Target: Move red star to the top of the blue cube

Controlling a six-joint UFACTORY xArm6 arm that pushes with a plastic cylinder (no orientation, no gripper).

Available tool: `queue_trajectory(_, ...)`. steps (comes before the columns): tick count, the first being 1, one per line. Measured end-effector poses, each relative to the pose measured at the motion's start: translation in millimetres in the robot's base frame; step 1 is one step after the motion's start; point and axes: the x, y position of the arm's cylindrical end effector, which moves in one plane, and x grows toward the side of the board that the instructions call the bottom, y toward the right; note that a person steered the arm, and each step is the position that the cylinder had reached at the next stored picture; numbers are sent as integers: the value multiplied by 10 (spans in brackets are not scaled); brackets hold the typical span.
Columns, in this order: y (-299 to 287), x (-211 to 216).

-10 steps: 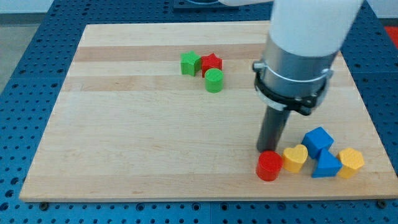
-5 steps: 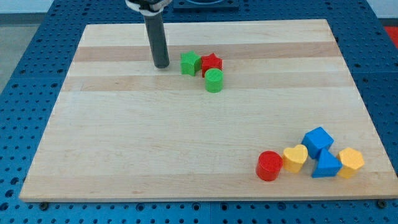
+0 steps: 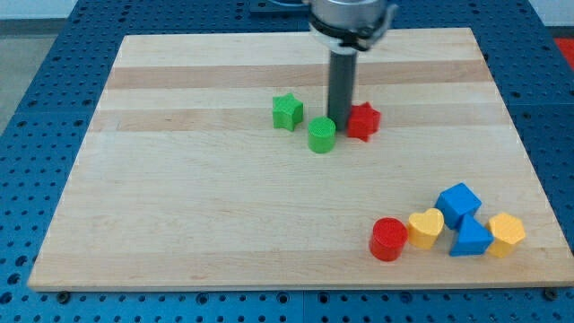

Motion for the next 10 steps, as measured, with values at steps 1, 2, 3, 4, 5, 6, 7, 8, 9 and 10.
queue_trajectory(1, 232, 169)
queue_trajectory(2, 203, -70)
queue_trajectory(3, 112, -518)
queue_trajectory(4, 349, -642)
queue_trajectory(5, 493, -464)
queue_trajectory(6, 500, -195)
queue_trajectory(7, 504, 1)
queue_trajectory(8, 572, 222)
queue_trajectory(9, 714, 452)
queue_trajectory(10, 855, 678)
